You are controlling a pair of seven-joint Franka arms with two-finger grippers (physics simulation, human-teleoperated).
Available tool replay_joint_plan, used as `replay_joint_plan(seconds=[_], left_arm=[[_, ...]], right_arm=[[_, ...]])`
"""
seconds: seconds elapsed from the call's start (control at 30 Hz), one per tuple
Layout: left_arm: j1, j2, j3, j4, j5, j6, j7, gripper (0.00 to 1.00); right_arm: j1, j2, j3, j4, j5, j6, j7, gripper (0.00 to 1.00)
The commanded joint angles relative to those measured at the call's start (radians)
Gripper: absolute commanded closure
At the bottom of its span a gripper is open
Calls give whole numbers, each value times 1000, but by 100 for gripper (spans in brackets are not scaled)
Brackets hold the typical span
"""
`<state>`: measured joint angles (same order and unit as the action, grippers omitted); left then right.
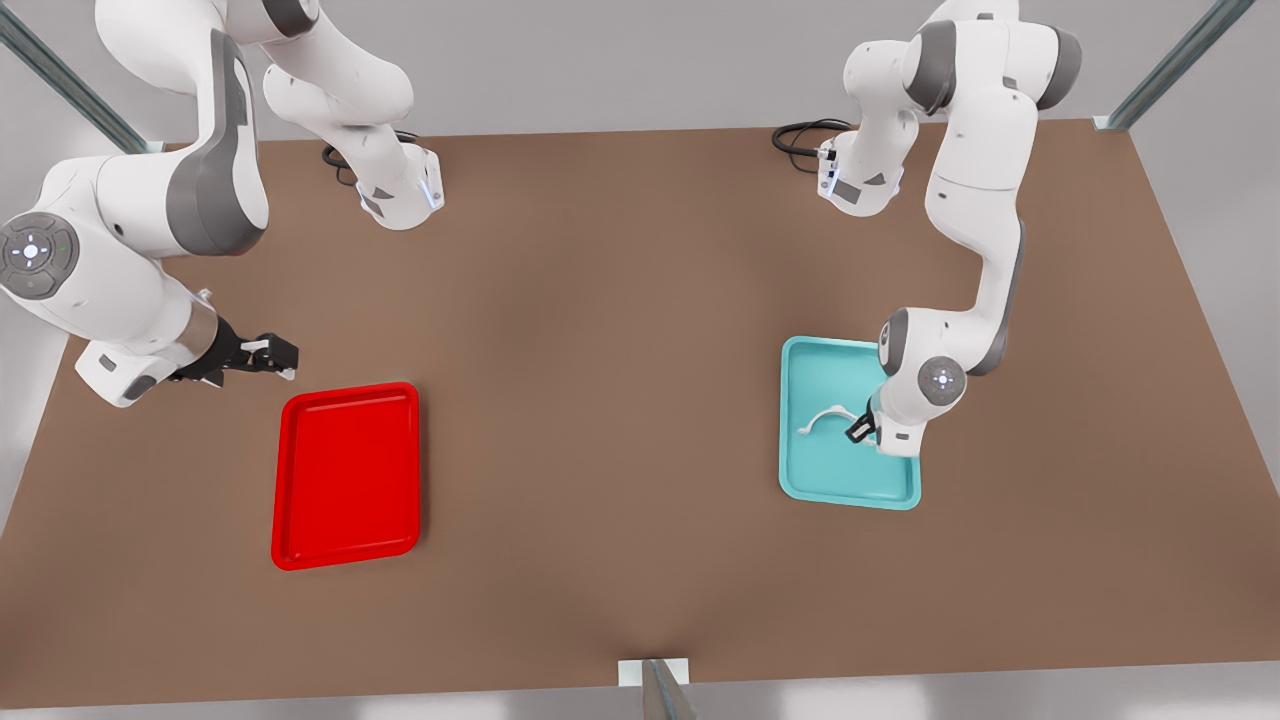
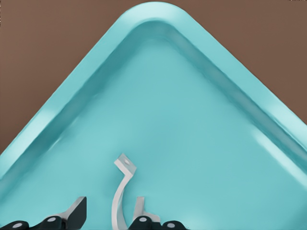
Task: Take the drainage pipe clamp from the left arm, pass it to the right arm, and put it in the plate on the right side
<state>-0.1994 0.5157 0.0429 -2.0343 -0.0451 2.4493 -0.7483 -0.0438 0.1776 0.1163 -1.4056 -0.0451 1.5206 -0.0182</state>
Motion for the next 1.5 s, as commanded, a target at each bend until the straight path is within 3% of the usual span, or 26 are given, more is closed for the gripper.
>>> replay_joint_plan(seconds=[0.0,0.13,0.33,0.37,0.4,0.67,0.83,0.93,1.0,1.13,1.27,1.47], left_arm=[[0,1,0,0,2,4,-132,42],[-1,14,0,2,2,4,-132,45],[0,29,0,8,-1,5,-132,59],[0,29,0,8,-1,8,-131,64],[0,29,0,8,-1,8,-132,78],[2,7,0,89,-1,-98,-189,79],[-107,-3,-8,325,-67,-332,-417,79],[-239,50,-8,493,-203,-362,-741,79],[-330,141,-17,652,-254,-354,-896,79],[-331,142,-164,744,-251,-334,-919,79],[-414,147,-181,760,-249,-219,-752,79],[-445,185,-183,758,-254,-196,-829,79]], right_arm=[[-1,-1,0,-1,1,0,-3,0],[-1,-1,0,-3,1,0,-3,0],[-1,0,0,-4,1,0,-3,0],[-1,0,0,-4,1,0,-3,0],[-1,0,0,-4,1,0,-3,0],[-1,0,-1,-3,1,0,-5,0],[2,10,0,5,-1,7,9,0],[58,89,5,99,-4,33,21,0],[97,140,22,131,-4,62,145,0],[180,256,83,154,-7,159,570,0],[258,375,85,235,-6,222,814,0],[349,365,102,223,-6,205,1126,0]])
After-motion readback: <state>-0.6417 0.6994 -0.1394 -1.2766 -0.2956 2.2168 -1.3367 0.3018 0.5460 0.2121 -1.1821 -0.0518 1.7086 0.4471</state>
